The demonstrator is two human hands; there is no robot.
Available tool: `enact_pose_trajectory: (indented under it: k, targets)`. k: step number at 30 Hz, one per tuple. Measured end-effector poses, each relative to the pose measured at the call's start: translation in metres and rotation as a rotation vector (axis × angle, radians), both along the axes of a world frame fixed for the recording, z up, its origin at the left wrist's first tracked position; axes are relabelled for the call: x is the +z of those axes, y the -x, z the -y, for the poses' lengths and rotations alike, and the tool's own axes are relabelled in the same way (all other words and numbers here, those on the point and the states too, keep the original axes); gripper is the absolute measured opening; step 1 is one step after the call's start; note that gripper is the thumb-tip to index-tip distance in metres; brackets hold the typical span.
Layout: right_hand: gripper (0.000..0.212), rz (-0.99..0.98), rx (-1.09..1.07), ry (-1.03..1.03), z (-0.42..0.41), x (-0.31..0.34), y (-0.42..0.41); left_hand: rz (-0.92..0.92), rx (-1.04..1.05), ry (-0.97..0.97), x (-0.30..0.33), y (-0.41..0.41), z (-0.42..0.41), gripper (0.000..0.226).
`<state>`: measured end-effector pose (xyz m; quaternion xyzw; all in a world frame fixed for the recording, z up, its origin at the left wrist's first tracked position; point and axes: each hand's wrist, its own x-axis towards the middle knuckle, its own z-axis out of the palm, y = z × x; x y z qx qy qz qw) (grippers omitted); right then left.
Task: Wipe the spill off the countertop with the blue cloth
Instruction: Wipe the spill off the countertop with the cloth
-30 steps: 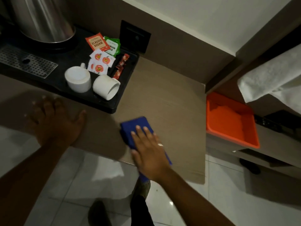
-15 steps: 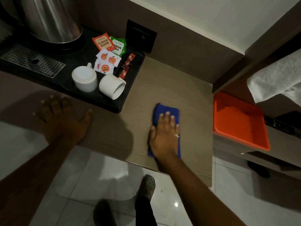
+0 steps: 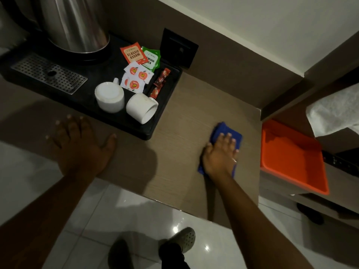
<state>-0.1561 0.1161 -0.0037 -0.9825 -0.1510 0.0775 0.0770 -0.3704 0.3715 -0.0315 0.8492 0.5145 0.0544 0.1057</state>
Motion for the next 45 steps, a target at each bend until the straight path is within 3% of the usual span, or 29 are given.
enact_pose_trajectory:
  k: [4, 7, 12, 16, 18, 20, 22, 24, 26, 32, 39, 42, 45]
  targets:
    - [0.06, 0.028, 0.494, -0.041, -0.018, -0.009, 0.059, -0.029, 0.005, 0.0, -0.002, 0.002, 0.001, 0.1]
    - [0.058, 0.014, 0.679, 0.002, 0.034, -0.011, 0.06, -0.023, -0.003, 0.003, -0.004, 0.001, -0.002, 0.1]
    - [0.061, -0.008, 0.324, -0.046, 0.081, -0.004, 0.003, -0.007, -0.005, 0.023, -0.002, 0.003, -0.001, 0.1]
    - [0.062, -0.007, -0.146, -0.014, 0.017, 0.0, -0.053, -0.007, 0.007, 0.051, 0.003, 0.001, 0.001, 0.1]
    - [0.064, -0.046, -0.276, -0.001, -0.036, 0.002, -0.057, 0.006, 0.01, 0.05, 0.005, 0.001, 0.002, 0.099]
    - [0.063, -0.023, -0.112, -0.031, -0.077, -0.003, -0.035, 0.012, 0.006, 0.044, 0.006, 0.001, 0.004, 0.099]
    - [0.062, 0.033, 0.216, -0.064, -0.09, -0.01, 0.004, 0.022, 0.01, 0.041, 0.007, 0.001, 0.003, 0.099]
    - [0.06, 0.029, 0.465, -0.064, -0.065, -0.01, 0.028, 0.016, 0.006, 0.049, 0.007, 0.001, 0.003, 0.1]
    - [0.059, 0.01, 0.559, -0.053, -0.019, -0.01, 0.026, 0.006, -0.002, 0.048, 0.006, 0.001, 0.002, 0.101]
    - [0.062, 0.018, 0.099, -0.01, 0.07, -0.006, -0.069, -0.039, -0.006, 0.04, -0.005, 0.002, -0.002, 0.102]
    - [0.067, -0.021, -0.459, 0.028, -0.031, -0.008, -0.173, -0.062, 0.008, 0.005, -0.007, 0.002, -0.003, 0.099]
    - [0.067, -0.048, -0.394, 0.014, -0.093, -0.007, -0.162, -0.039, 0.004, 0.021, -0.003, 0.001, 0.0, 0.097]
    - [0.066, 0.013, -0.029, -0.017, -0.149, -0.012, -0.128, -0.072, 0.027, 0.019, 0.001, 0.0, 0.0, 0.099]
